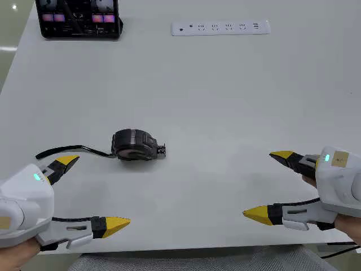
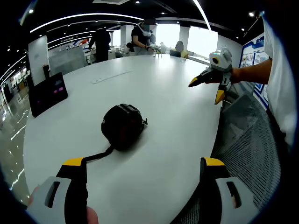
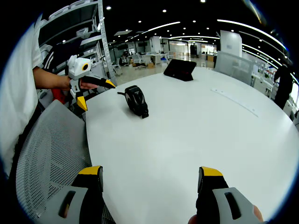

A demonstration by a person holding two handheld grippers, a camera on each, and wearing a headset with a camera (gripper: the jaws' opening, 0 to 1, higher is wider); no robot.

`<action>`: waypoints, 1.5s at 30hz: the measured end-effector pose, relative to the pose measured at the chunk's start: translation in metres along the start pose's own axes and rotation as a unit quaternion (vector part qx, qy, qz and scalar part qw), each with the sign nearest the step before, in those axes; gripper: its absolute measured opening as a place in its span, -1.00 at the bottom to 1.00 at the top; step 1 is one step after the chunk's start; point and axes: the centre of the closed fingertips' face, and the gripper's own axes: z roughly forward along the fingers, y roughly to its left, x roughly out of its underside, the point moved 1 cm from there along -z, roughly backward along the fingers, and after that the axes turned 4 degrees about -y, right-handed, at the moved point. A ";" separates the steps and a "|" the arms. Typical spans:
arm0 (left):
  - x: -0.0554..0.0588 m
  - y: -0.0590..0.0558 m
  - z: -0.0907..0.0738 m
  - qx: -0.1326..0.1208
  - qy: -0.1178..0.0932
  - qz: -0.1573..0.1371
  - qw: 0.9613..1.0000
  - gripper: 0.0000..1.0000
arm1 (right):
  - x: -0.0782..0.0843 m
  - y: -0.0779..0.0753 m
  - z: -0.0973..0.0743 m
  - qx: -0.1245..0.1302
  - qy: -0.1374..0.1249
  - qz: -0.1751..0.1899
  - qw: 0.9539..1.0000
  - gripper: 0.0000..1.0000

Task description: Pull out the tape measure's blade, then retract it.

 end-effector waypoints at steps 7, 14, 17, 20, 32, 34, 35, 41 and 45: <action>-0.001 0.000 0.002 0.003 0.001 0.001 1.000 0.98 | -0.002 -0.003 -0.001 0.005 -0.003 -0.007 1.000 0.72; -0.001 0.000 0.002 0.003 0.001 0.002 1.000 0.98 | -0.003 -0.004 0.000 0.006 -0.004 -0.010 1.000 0.75; -0.001 0.001 0.002 0.002 0.001 0.001 1.000 0.98 | -0.004 -0.005 0.000 0.007 -0.007 -0.012 1.000 0.76; -0.002 0.003 0.002 -0.001 -0.006 -0.004 1.000 0.98 | -0.004 -0.006 0.001 0.007 -0.010 -0.011 1.000 0.75; -0.003 0.012 0.007 -0.005 -0.008 -0.007 1.000 0.98 | -0.004 -0.010 0.005 0.004 -0.009 -0.008 1.000 0.71; -0.004 0.012 0.008 -0.004 -0.008 -0.006 1.000 0.98 | -0.004 -0.011 0.006 0.004 -0.009 -0.010 1.000 0.71; -0.004 0.012 0.009 -0.002 -0.007 -0.005 1.000 0.98 | -0.005 -0.012 0.007 0.004 -0.010 -0.010 1.000 0.71; -0.004 0.014 0.012 0.000 -0.005 -0.003 1.000 0.98 | -0.004 -0.011 0.009 0.000 -0.010 -0.011 1.000 0.70; -0.004 0.015 0.014 0.004 -0.003 0.002 1.000 0.98 | -0.005 -0.014 0.012 -0.005 -0.006 -0.016 1.000 0.70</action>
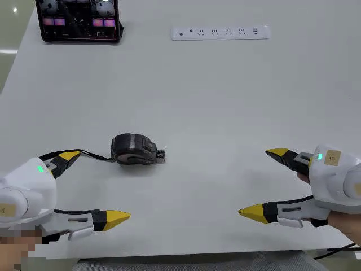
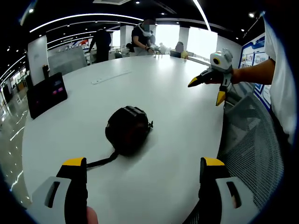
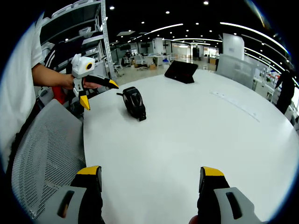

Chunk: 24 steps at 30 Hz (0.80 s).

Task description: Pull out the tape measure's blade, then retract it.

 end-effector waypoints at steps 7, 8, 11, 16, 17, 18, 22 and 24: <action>-0.003 0.003 0.009 0.015 0.010 0.024 1.000 0.98 | -0.009 -0.007 0.010 -0.014 0.004 -0.020 1.000 0.68; -0.004 0.005 0.010 0.016 0.011 0.027 0.999 0.98 | -0.010 -0.007 0.012 -0.016 0.005 -0.024 1.000 0.68; -0.005 0.007 0.012 0.022 0.015 0.034 0.999 0.98 | -0.013 -0.006 0.017 -0.024 0.011 -0.034 0.999 0.67; -0.006 0.008 0.017 0.034 0.027 0.059 0.997 0.98 | -0.016 -0.006 0.022 -0.037 0.018 -0.045 0.998 0.67; -0.006 0.008 0.018 0.037 0.029 0.062 0.997 0.98 | -0.016 -0.006 0.022 -0.038 0.019 -0.048 0.998 0.67; -0.007 0.008 0.020 0.039 0.031 0.070 0.996 0.98 | -0.017 -0.006 0.023 -0.041 0.021 -0.050 0.998 0.67; -0.006 0.009 0.024 0.048 0.042 0.089 0.994 0.98 | -0.021 -0.008 0.027 -0.048 0.026 -0.059 0.997 0.67; -0.006 0.011 0.027 0.052 0.047 0.094 0.993 0.97 | -0.022 -0.009 0.028 -0.052 0.029 -0.066 0.996 0.67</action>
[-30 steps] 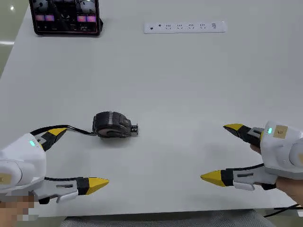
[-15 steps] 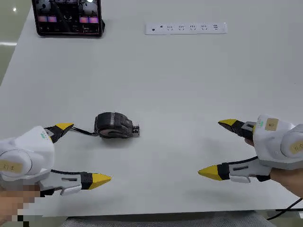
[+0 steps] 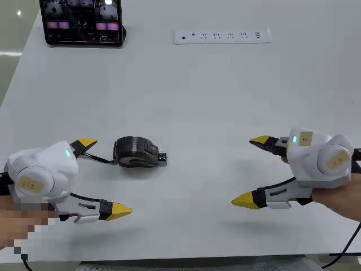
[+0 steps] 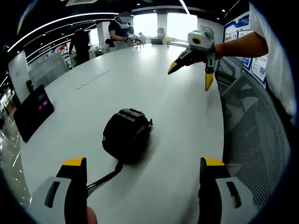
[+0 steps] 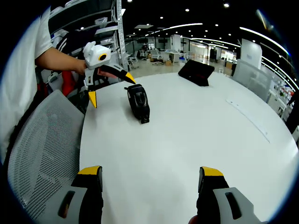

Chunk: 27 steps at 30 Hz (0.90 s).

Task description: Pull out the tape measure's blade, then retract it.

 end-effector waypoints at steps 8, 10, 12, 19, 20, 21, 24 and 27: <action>0.001 0.007 0.005 0.013 0.020 0.023 0.999 0.96 | -0.004 -0.005 0.007 -0.015 0.014 -0.020 1.000 0.67; 0.001 0.008 0.006 0.017 0.026 0.027 0.999 0.95 | -0.005 -0.006 0.010 -0.018 0.016 -0.025 0.999 0.66; 0.002 0.010 0.007 0.022 0.030 0.031 0.999 0.95 | -0.006 -0.007 0.012 -0.021 0.018 -0.029 0.999 0.66; 0.003 0.012 0.012 0.038 0.044 0.041 0.997 0.93 | -0.010 -0.010 0.019 -0.031 0.024 -0.040 0.998 0.65; 0.004 0.012 0.014 0.039 0.047 0.043 0.997 0.93 | -0.011 -0.010 0.020 -0.033 0.025 -0.042 0.998 0.65; 0.004 0.012 0.014 0.041 0.048 0.047 0.997 0.93 | -0.011 -0.010 0.021 -0.034 0.026 -0.044 0.998 0.65; 0.004 0.013 0.018 0.049 0.056 0.049 0.996 0.90 | -0.013 -0.011 0.025 -0.038 0.029 -0.050 0.998 0.64; 0.005 0.014 0.021 0.054 0.063 0.053 0.995 0.85 | -0.015 -0.012 0.028 -0.041 0.028 -0.051 0.997 0.64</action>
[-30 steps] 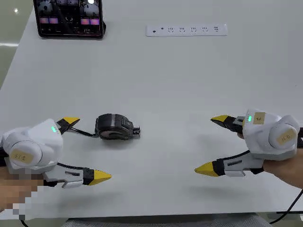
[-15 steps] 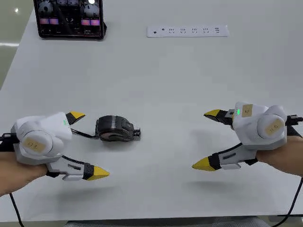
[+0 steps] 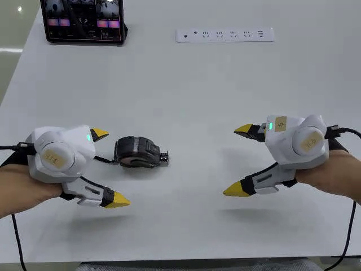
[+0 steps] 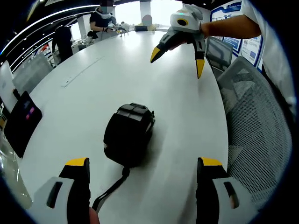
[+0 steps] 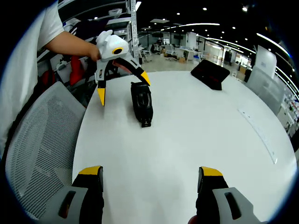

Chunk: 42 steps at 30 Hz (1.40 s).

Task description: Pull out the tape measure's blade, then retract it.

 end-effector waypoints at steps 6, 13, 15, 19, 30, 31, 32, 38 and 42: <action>0.001 0.002 0.003 0.012 0.010 0.010 1.000 0.68 | -0.001 -0.001 0.004 -0.005 0.001 -0.001 1.000 0.64; -0.001 0.007 0.006 0.024 0.013 0.016 1.000 0.42 | -0.004 -0.004 0.007 -0.008 -0.001 -0.002 1.000 0.63; 0.000 0.009 0.008 0.024 0.016 0.019 0.999 0.39 | -0.005 -0.004 0.008 -0.009 -0.002 -0.002 1.000 0.63; 0.000 0.012 0.011 0.028 0.021 0.021 0.999 0.30 | -0.006 -0.006 0.010 -0.011 -0.003 -0.003 1.000 0.63; -0.003 0.019 0.020 0.030 0.024 0.029 0.999 0.05 | -0.013 -0.005 0.020 -0.020 -0.004 -0.006 1.000 0.60; -0.003 0.019 0.020 0.031 0.025 0.029 0.999 0.01 | -0.013 -0.005 0.020 -0.020 -0.004 -0.006 1.000 0.60; -0.003 0.019 0.021 0.031 0.026 0.029 0.999 -0.02 | -0.015 -0.006 0.021 -0.021 -0.005 -0.006 1.000 0.60; -0.002 0.021 0.024 0.033 0.029 0.029 0.999 -0.15 | -0.017 -0.006 0.024 -0.023 -0.005 -0.008 1.000 0.59; -0.001 0.022 0.026 0.034 0.033 0.031 0.998 -0.25 | -0.019 -0.006 0.027 -0.025 -0.006 -0.008 1.000 0.59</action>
